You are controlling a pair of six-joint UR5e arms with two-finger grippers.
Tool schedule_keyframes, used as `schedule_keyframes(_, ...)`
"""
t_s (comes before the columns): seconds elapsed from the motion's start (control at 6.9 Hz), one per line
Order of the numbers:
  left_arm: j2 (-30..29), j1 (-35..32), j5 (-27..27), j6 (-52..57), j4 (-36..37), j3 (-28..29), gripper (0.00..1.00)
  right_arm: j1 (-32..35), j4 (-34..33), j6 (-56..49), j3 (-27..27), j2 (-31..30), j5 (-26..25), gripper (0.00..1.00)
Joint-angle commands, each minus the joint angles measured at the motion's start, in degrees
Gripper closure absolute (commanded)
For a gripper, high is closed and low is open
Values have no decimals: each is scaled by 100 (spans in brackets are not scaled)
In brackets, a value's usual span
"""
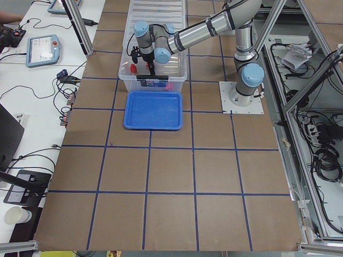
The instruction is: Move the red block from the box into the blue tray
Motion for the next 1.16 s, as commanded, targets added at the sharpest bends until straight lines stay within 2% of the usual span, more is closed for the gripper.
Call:
schedule_keyframes(0.0, -81, -4, 63, 48, 364, -320, 0, 0, -22, 0, 23, -3, 2, 0)
schedule_keyframes(0.29, -160, -4, 37, 49, 426, -453, 0, 0, -30, 0, 15, -3, 2, 0)
schedule_keyframes(0.43, -239, -4, 20, 49, 453, -480, 21, 0, -30, 0, 23, -3, 2, 0)
schedule_keyframes(0.58, -257, -4, 11, 58, 462, -506, 52, 0, -22, 0, 23, -3, -7, 0)
schedule_keyframes(0.72, -257, -4, 28, 75, 497, -498, 91, 0, -30, 0, 23, 6, 2, 0)
schedule_keyframes(0.87, -257, -4, 37, 67, 506, -463, 100, 0, -30, 0, 23, 6, 2, 0)
schedule_keyframes(1.01, -197, -4, 63, 75, 506, -410, 100, 0, -30, 0, 23, 6, 11, 0)
